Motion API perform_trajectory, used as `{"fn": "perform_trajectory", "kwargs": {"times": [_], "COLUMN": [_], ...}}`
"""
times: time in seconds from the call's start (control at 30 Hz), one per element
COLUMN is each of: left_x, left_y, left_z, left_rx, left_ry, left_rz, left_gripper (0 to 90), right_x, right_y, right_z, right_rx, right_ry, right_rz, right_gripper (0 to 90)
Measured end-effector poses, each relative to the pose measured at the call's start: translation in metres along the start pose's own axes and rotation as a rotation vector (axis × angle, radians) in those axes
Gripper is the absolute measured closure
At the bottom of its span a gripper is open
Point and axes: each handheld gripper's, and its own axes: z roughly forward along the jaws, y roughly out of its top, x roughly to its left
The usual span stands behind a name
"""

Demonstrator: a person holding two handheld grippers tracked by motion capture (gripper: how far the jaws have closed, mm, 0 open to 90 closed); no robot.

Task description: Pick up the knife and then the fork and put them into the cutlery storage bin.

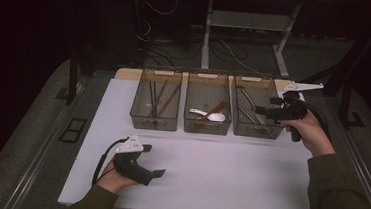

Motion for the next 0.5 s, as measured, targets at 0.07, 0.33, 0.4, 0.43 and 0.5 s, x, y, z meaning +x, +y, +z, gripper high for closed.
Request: {"fn": "perform_trajectory", "kwargs": {"times": [0.07, 0.33, 0.4, 0.43, 0.5], "left_x": [0.0, -0.001, -0.001, -0.001, -0.001], "left_y": [0.0, 0.0, 0.0, 0.0, 0.0], "left_z": [0.0, 0.0, 0.0, 0.0, 0.001], "left_rx": [0.0, -0.001, 0.0, -0.001, 0.0], "left_ry": [0.0, -0.002, -0.003, -0.003, -0.003], "left_rz": [0.0, 0.0, 0.003, 0.002, 0.002], "left_gripper": [0.0, 0.0, 0.0, 0.0, 0.0], "right_x": [0.006, 0.028, 0.033, 0.035, 0.039], "right_y": [-0.002, -0.016, -0.021, -0.024, -0.029], "right_z": [-0.003, -0.011, -0.012, -0.013, -0.014], "right_rx": [-0.005, -0.018, -0.015, -0.013, -0.018], "right_ry": [0.018, 0.055, 0.059, 0.063, 0.069], "right_rz": [-0.008, -0.054, -0.065, -0.066, -0.075], "right_gripper": [17.7, 17.7, 17.7, 17.7, 17.7]}}
